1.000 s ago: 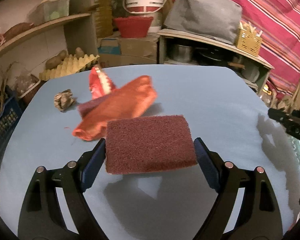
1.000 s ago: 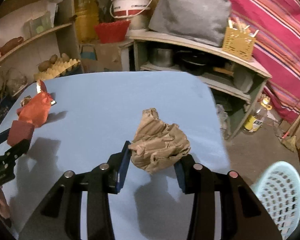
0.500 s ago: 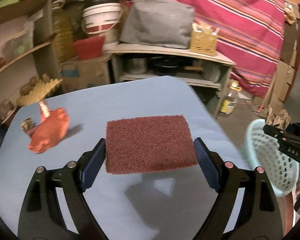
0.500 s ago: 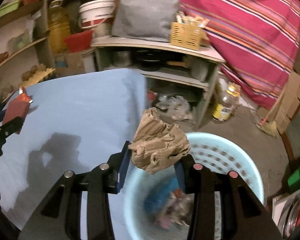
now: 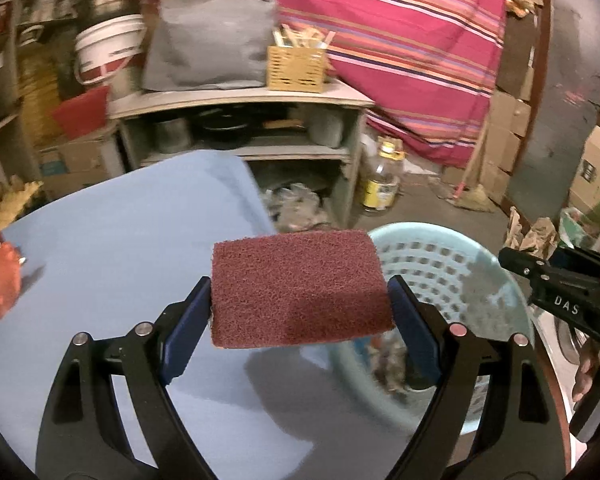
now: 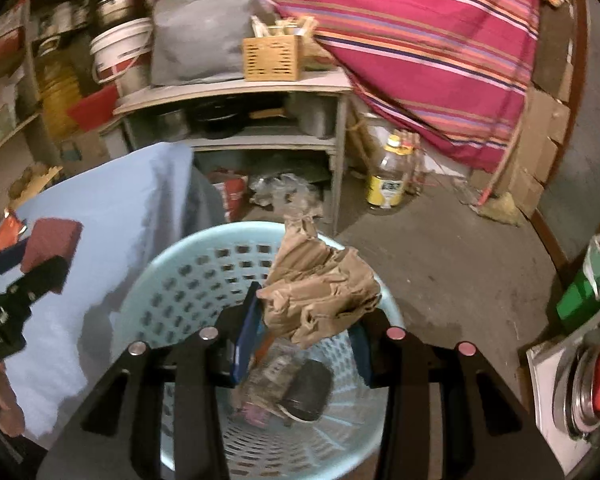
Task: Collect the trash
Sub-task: 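Carry the pad and paper over the basket and open both tools, then return both tools to the table and lower the left tool onto the orange bag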
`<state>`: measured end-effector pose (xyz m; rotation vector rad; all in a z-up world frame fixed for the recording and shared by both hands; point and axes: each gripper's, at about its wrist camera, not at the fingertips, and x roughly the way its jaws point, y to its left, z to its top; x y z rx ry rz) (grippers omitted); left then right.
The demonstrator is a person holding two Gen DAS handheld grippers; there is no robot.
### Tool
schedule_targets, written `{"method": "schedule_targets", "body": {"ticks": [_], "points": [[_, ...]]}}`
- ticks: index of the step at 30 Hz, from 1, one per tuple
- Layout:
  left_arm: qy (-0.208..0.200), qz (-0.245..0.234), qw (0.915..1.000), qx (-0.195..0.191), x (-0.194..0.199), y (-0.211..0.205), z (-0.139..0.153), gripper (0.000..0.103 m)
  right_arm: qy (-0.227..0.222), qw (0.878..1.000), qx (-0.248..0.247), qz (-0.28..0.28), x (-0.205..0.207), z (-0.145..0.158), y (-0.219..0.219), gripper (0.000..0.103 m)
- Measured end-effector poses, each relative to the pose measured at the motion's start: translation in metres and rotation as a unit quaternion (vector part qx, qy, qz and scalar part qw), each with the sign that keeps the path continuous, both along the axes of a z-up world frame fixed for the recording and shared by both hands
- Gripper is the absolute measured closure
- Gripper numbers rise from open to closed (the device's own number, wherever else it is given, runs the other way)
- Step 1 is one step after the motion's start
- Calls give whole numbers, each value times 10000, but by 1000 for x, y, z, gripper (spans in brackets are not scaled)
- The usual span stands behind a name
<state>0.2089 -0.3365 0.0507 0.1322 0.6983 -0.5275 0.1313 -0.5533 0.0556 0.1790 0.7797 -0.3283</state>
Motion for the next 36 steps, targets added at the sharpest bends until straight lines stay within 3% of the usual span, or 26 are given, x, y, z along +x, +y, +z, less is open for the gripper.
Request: {"method": "schedule_targets", "body": {"ticks": [8, 13, 16, 28, 30, 31, 36], "points": [[200, -395, 9990, -55, -11, -52, -3, 18, 86, 9997, 107, -197, -10, -10, -25, 62], [105, -539, 9985, -68, -16, -64, 8, 15, 72, 9995, 160, -249, -10, -11, -33, 62], [-3, -523, 9986, -110, -18, -62, 16, 7, 50, 9996, 159, -248, -10, -9, -32, 62], [-138, -160, 9998, -73, -10, -9, 27, 6, -5, 9998, 183, -5, 1, -5, -2, 60], [-200, -40, 9998, -46, -7, 6, 29, 6, -7, 9997, 227, -18, 4, -7, 4, 35], [-221, 33, 9997, -32, -5, 16, 30, 6, -27, 9997, 229, -38, 4, -7, 7, 29], [-297, 439, 9986, 35, 6, 73, 33, 6, 69, 9996, 201, -203, 11, -16, 16, 18]]}}
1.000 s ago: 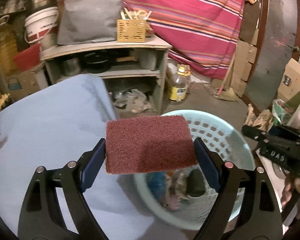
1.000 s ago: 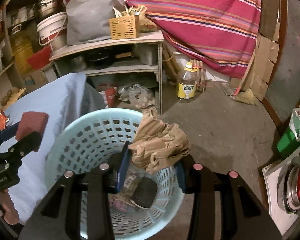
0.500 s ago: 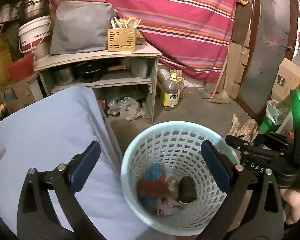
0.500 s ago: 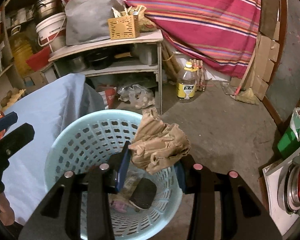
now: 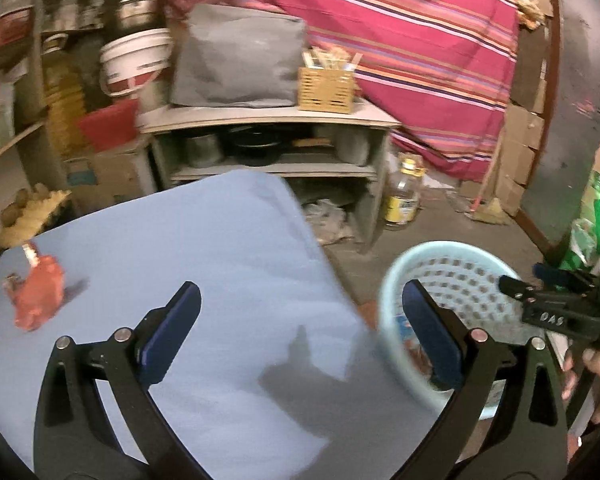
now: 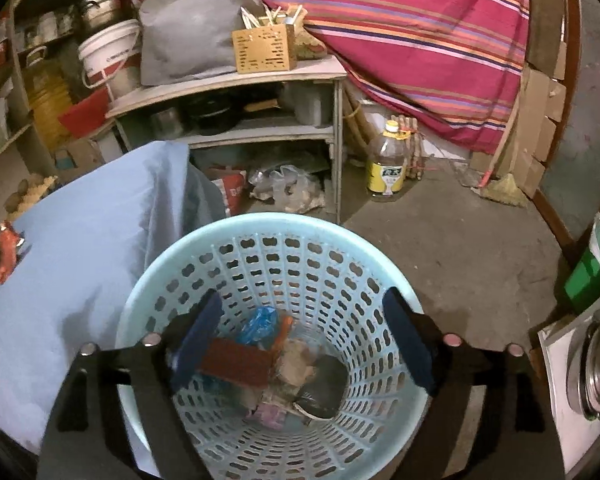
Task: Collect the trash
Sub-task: 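Return both tools to the table and lower the left tool onto the orange bag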
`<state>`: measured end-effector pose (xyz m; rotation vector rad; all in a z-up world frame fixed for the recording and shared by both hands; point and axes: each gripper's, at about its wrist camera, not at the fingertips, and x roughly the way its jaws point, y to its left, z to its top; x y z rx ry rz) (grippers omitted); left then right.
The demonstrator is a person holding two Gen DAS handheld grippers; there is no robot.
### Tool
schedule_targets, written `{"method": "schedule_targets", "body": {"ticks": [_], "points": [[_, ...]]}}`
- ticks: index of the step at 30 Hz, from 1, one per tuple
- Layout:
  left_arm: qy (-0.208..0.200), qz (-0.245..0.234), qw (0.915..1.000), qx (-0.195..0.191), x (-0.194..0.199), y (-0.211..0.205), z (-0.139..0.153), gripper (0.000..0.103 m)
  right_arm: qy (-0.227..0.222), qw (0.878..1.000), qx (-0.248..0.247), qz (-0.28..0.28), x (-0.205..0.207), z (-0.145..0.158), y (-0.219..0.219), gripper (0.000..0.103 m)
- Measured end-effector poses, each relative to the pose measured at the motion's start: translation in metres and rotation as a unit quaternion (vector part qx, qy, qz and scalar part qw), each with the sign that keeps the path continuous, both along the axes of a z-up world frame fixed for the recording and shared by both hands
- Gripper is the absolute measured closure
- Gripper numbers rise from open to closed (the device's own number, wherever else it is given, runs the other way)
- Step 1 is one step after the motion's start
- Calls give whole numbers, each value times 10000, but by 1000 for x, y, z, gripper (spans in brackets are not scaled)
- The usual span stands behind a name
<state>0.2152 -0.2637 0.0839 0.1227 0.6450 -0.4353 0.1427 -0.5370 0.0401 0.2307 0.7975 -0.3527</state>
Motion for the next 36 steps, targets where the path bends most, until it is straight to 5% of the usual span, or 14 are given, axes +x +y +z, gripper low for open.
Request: {"method": "schedule_targets", "body": {"ticks": [9, 22, 29, 36], "points": [[27, 734, 9973, 48, 29, 104, -8, 6, -80, 9997, -185, -109, 34, 6, 49, 8], [112, 1744, 9841, 331, 76, 260, -38, 6, -31, 9952, -430, 881, 116, 1, 200, 7], [603, 1828, 9811, 187, 110, 313, -73, 6, 146, 9892, -525, 1358, 152, -12, 256, 7], [731, 1619, 9836, 303, 131, 322, -96, 7, 218, 9875, -416, 1506, 170, -22, 266, 7]]}}
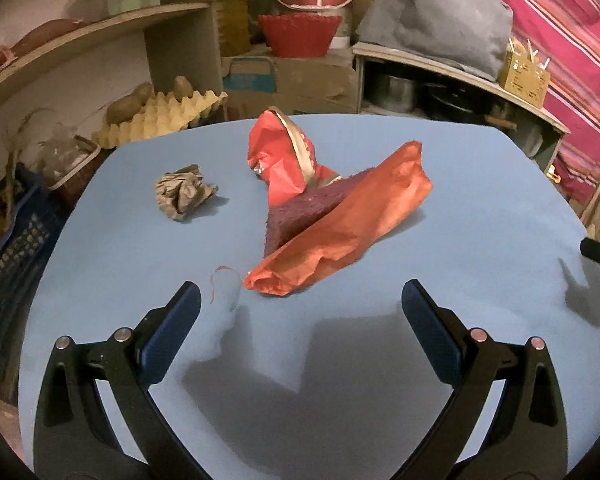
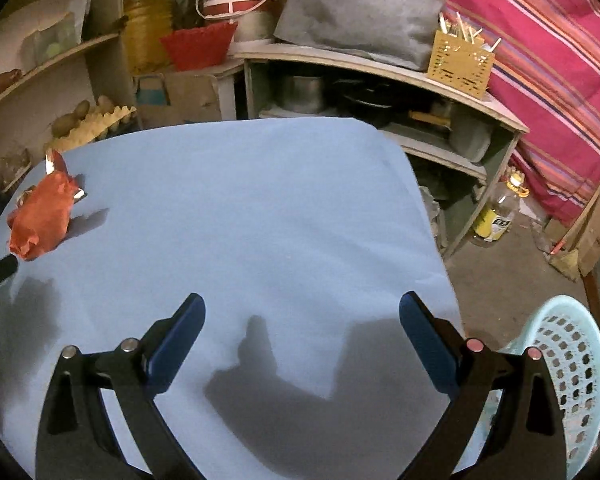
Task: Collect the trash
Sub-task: 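Return both tools to the table and lower the left tool onto the orange bag, then grasp the orange bag with the left tool while the right tool grasps the second maroon pad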
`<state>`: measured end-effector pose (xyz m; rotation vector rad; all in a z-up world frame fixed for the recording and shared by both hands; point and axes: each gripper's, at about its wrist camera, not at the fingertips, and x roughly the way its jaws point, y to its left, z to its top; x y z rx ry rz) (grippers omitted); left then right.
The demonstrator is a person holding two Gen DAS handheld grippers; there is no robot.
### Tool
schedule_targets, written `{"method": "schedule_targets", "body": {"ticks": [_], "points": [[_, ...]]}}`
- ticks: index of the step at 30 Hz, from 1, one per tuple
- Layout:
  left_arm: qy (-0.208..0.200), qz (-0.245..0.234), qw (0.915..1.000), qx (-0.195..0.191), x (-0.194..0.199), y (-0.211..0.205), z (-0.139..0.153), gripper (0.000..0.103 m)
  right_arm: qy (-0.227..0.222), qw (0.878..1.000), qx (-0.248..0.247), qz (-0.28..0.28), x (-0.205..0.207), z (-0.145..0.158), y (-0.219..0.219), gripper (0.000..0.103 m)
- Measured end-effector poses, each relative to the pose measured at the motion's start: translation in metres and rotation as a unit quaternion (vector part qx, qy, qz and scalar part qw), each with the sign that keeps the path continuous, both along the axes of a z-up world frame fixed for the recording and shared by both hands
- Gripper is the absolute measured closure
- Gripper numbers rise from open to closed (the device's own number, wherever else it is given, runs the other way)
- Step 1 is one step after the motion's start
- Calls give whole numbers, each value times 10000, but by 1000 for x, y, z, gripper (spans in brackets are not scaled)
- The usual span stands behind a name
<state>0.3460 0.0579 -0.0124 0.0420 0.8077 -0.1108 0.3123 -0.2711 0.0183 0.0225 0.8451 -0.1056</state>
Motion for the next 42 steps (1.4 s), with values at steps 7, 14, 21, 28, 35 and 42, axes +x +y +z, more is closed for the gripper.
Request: {"method": "schedule_targets", "body": {"ticks": [7, 14, 21, 28, 35, 42], "points": [[145, -144, 9998, 13, 24, 4, -8, 33, 65, 9997, 230, 42, 15, -11, -2, 7], [370, -388, 9986, 14, 25, 2, -17, 70, 112, 9995, 264, 92, 19, -18, 5, 7], [291, -478, 9983, -168, 8, 8, -11, 91, 100, 9994, 198, 261, 17, -14, 25, 7], [-71, -340, 9992, -173, -30, 30, 15, 91, 79, 9986, 94, 522, 6, -4, 62, 7], [-390, 139, 9989, -226, -57, 80, 42, 91, -70, 9963, -12, 862, 0, 9, 115, 7], [-194, 633, 9974, -280, -50, 128, 23, 91, -60, 9914, -102, 1300, 13, 3, 190, 7]]}}
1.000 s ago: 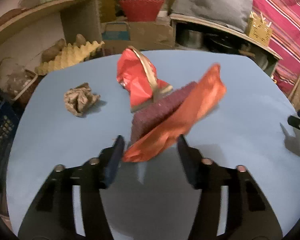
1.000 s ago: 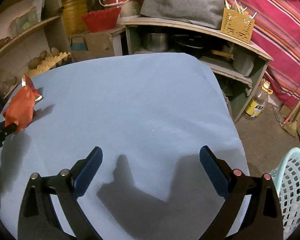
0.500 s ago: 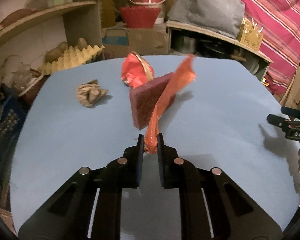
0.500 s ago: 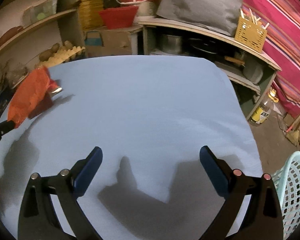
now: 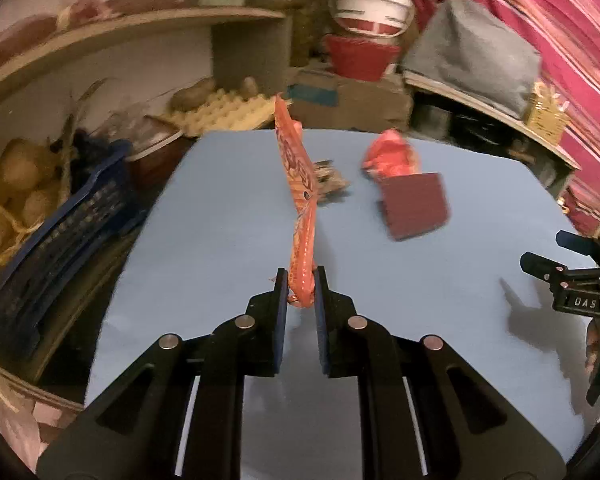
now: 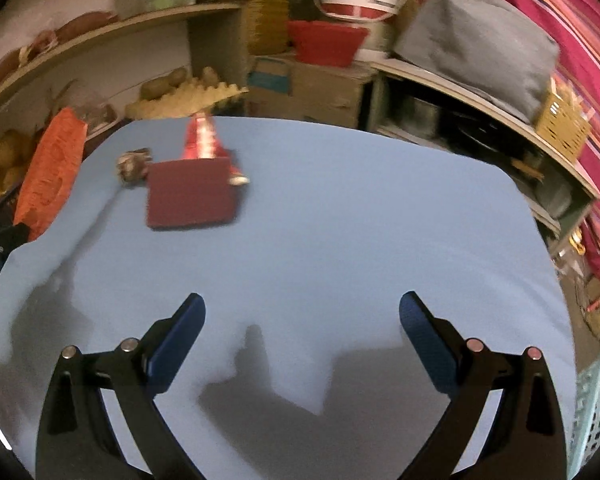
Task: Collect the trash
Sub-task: 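Grasp the orange bag with the left tool while the right tool grasps the second maroon pad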
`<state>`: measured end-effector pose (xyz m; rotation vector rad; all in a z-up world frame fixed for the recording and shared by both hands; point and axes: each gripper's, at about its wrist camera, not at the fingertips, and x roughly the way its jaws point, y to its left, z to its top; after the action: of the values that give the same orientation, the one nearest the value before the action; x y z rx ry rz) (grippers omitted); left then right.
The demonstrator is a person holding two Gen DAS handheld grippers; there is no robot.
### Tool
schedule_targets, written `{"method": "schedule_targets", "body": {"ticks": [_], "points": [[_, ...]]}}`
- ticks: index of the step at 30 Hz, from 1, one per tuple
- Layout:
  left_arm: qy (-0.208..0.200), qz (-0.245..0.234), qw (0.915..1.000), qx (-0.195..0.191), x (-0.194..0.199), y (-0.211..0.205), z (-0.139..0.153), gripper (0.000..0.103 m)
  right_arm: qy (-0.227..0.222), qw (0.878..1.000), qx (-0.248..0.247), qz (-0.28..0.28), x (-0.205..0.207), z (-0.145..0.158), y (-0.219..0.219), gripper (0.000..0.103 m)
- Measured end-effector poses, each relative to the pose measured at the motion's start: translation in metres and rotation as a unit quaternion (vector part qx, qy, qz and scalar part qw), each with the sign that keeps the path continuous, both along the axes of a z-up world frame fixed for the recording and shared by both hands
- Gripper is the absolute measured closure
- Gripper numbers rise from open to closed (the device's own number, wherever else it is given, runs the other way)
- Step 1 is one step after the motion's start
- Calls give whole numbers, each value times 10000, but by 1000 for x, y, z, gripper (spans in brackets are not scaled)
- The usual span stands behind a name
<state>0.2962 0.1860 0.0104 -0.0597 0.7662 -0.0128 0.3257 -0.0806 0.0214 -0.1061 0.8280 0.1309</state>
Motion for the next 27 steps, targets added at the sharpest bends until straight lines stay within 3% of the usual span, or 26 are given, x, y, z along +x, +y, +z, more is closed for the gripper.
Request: {"method": "schedule_targets", "body": {"ticks": [13, 25, 27], "points": [[-244, 173, 9994, 169, 26, 22, -9, 91, -2, 9996, 211, 199, 64, -16, 98, 6], [-237, 467, 9986, 84, 37, 37, -18, 91, 114, 9998, 79, 116, 85, -31, 119, 7], [-240, 512, 9984, 61, 36, 37, -18, 91, 37, 9998, -27, 178, 84, -29, 122, 13]]}}
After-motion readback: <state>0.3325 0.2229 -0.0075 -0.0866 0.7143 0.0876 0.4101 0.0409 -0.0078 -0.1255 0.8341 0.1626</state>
